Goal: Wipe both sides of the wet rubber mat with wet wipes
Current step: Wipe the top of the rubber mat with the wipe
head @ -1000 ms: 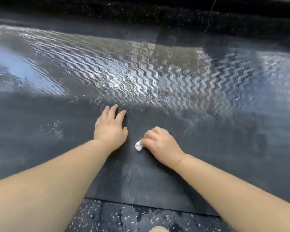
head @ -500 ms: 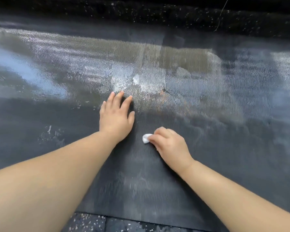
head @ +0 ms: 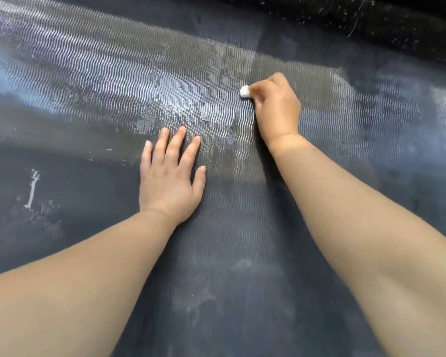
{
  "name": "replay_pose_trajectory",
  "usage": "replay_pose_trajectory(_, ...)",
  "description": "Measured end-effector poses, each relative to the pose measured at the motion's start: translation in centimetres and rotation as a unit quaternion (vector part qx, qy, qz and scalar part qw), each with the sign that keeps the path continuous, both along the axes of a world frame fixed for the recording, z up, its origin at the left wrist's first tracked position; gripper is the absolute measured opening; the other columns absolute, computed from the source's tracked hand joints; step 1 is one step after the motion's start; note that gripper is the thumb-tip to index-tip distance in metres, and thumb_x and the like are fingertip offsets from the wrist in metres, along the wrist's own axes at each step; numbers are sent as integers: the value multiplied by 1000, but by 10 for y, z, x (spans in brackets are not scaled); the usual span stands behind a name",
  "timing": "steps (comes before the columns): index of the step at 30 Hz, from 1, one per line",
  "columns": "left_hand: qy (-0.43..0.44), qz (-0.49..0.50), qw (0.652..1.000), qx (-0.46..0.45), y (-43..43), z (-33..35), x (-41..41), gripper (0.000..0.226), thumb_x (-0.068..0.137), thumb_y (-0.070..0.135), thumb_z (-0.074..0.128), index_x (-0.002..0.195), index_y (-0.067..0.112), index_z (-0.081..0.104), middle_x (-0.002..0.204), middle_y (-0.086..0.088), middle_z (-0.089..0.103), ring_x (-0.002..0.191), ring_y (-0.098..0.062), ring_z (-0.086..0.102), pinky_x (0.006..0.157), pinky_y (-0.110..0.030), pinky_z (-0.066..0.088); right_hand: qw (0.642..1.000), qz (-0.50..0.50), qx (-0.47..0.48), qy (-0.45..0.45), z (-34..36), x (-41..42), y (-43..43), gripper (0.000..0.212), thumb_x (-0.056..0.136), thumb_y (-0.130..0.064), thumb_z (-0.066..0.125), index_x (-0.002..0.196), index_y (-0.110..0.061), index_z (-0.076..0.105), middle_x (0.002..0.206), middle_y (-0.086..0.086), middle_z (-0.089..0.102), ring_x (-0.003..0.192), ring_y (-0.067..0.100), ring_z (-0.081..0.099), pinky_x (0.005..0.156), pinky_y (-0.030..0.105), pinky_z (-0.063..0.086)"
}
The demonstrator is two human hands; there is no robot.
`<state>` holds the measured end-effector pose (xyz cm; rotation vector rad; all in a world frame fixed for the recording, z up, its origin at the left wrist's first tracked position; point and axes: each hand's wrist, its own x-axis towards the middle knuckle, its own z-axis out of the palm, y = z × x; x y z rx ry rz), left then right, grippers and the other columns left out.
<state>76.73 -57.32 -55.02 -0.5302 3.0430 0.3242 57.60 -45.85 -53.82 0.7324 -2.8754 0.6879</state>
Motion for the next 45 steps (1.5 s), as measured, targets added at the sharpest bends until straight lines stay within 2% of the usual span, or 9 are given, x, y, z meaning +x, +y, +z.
replay_pose_trajectory(7, 25, 0, 1000, 7, 3, 2, 1, 58, 88, 41, 31, 137, 14, 49, 146, -13, 41, 137, -36, 33, 112, -53, 20, 980, 197, -29, -6, 2, 141, 63, 11, 84, -4, 65, 87, -11, 73, 78, 7, 62, 58, 27, 53, 57, 33, 46)
replay_pose_trajectory(11, 13, -4, 1000, 4, 4, 3, 0, 60, 89, 43, 29, 139, 15, 47, 148, -11, 39, 139, -35, 29, 113, -52, 16, 953, 302, 3, 24, 3, 99, 62, 11, 82, -6, 66, 84, -12, 74, 77, 9, 64, 57, 27, 55, 54, 32, 48)
replay_pose_trajectory(15, -24, -5, 1000, -15, 3, 3, -2, 63, 89, 46, 22, 143, 19, 39, 152, -8, 31, 142, -32, 22, 115, -50, 11, 985, 160, 31, 54, 4, 7, 25, 13, 85, -18, 65, 91, -15, 75, 88, 16, 64, 76, 35, 59, 64, 35, 44)
replay_pose_trajectory(19, -63, 1, 998, -23, 2, 2, -3, 59, 94, 48, 23, 150, 27, 22, 159, 0, 12, 146, -25, 4, 116, -44, -2, 998, -44, 39, -11, 2, -30, 0, 24, 94, -29, 52, 108, -21, 70, 110, 7, 59, 103, 30, 52, 83, 29, 36)
replay_pose_trajectory(26, 48, 36, 998, 23, -8, 15, -39, 34, 84, 35, 54, 111, 15, 63, 133, -5, 51, 126, -28, 40, 99, -39, 21, 989, 143, -19, -18, 12, 106, 40, 7, 79, -10, 68, 81, -13, 74, 77, 9, 62, 63, 31, 59, 56, 32, 49)
replay_pose_trajectory(33, 3, 51, 999, -3, -17, -1, -61, 53, 92, 43, 35, 140, 21, 43, 150, -3, 34, 142, -28, 20, 114, -46, 6, 976, 217, -5, -24, 9, 89, 47, 9, 76, -9, 69, 82, -14, 73, 74, 10, 60, 62, 29, 58, 50, 35, 51)
replay_pose_trajectory(36, 35, 46, 998, -6, -16, 1, -60, 58, 87, 42, 30, 134, 15, 52, 142, -8, 46, 136, -34, 34, 112, -52, 17, 985, 169, -7, -20, 9, 23, 16, 11, 79, -16, 65, 84, -13, 74, 79, 14, 59, 72, 33, 60, 58, 35, 48)
replay_pose_trajectory(41, 51, 44, 998, -4, -16, 2, -60, 55, 86, 39, 35, 128, 12, 57, 137, -11, 51, 131, -38, 40, 109, -57, 24, 999, -45, -20, -20, -4, -84, -29, 20, 90, -28, 55, 100, -23, 72, 93, -6, 54, 99, 23, 54, 76, 21, 34)
replay_pose_trajectory(45, 52, 37, 998, -3, -17, 3, -61, 54, 86, 38, 37, 129, 12, 57, 137, -11, 51, 131, -38, 40, 108, -57, 25, 998, -24, -48, 15, -6, -35, -31, 16, 89, -18, 60, 94, -13, 74, 92, 13, 60, 85, 32, 57, 72, 29, 37)
